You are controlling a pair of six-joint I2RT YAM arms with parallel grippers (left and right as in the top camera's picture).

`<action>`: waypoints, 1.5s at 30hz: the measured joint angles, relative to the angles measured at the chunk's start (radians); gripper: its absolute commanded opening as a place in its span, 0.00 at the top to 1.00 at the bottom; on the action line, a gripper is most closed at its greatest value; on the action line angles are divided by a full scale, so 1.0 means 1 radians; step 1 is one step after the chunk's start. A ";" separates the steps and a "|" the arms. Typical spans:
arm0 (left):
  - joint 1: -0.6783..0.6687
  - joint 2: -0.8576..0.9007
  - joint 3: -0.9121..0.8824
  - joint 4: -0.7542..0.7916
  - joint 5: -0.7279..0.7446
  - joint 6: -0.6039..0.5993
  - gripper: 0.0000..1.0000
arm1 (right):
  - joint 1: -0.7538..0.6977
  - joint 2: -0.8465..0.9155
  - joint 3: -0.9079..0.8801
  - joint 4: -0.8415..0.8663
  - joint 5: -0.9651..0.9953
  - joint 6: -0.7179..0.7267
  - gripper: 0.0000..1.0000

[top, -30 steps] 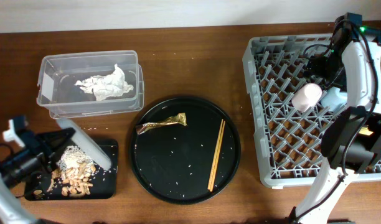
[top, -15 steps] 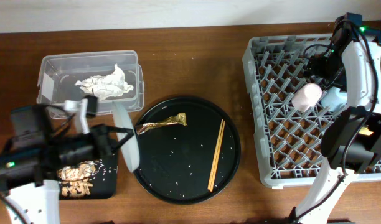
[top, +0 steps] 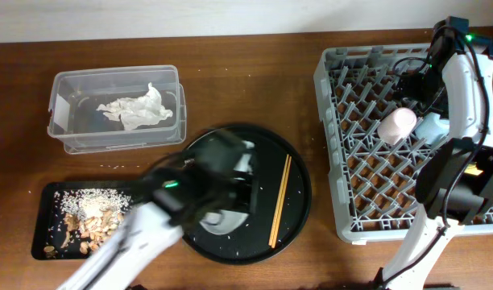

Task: Sort waste into correct bins and load items into the dishwasher rack
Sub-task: 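Carry the empty plate back and set it on the round tray, then grasp the gold wrapper on the round tray with the left gripper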

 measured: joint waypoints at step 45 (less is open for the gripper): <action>0.063 0.355 0.114 0.095 -0.692 0.437 0.14 | 0.000 0.000 0.000 0.000 0.000 0.000 0.02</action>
